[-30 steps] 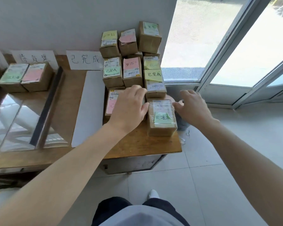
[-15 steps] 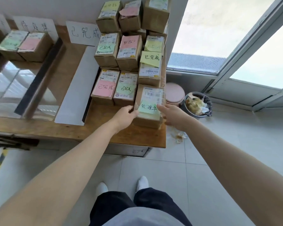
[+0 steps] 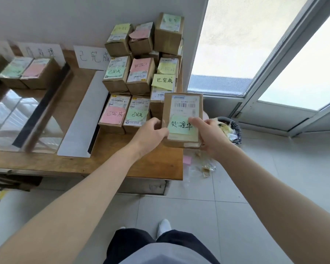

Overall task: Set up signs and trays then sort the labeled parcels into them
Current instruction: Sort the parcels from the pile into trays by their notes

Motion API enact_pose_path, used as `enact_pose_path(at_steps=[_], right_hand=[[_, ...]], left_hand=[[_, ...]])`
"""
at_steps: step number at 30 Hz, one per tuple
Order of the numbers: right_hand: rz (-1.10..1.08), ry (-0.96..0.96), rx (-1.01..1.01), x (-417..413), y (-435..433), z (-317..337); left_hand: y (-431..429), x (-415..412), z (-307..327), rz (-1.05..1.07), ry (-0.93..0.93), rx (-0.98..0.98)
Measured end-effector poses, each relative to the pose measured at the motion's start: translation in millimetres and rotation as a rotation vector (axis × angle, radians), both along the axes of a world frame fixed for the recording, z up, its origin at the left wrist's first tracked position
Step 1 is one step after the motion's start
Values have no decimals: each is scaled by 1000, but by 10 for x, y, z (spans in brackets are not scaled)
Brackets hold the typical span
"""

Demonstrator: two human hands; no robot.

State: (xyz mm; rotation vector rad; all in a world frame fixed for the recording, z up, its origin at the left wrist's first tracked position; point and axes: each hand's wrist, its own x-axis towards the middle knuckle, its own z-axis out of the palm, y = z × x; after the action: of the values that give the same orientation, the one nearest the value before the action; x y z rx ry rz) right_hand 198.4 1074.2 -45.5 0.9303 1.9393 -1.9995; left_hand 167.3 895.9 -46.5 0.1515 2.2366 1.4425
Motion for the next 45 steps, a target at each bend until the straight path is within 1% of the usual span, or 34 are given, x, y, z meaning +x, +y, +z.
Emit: enact_pose_path(at_steps=[2,4,6,8,11,14,17,21,24,28,31,37,45], right_hand=[[-32,76,13,-40,68,139],[-71,137,-21,-103,124,275],[-114,160,-49,-189,174,387],[-163,172,-62,-285,230,453],[-213,173,-70,-425,318,433],[-260,152,-79,-554,412,331],[-295,150,-65,-689,498,195],[-331,123,-76,-870,578,-14],[-317,98,-75,-990,585,-155],[-268,68,-106,-1098,526,-279],[-232,53,-142,-1110,492,-328],[-213,65,-184,-1033,601,-286],[-189,180,-160,-899,741,93]], left_hand=[[53,-57,166,-4,37,51],[88,-141,307,-2,54,110],[104,-263,384,17,57,161],[93,-430,383,85,85,172],[71,-752,261,182,132,35],[70,-1067,88,166,77,-110],[109,-1307,-61,135,1,-152],[151,-1510,-204,110,-92,-157],[178,-1624,-296,84,-152,-125],[225,-1700,-387,113,-255,-37],[240,-1716,-422,129,-274,-3],[276,-1649,-382,144,-259,127],[247,-1440,41,143,-175,273]])
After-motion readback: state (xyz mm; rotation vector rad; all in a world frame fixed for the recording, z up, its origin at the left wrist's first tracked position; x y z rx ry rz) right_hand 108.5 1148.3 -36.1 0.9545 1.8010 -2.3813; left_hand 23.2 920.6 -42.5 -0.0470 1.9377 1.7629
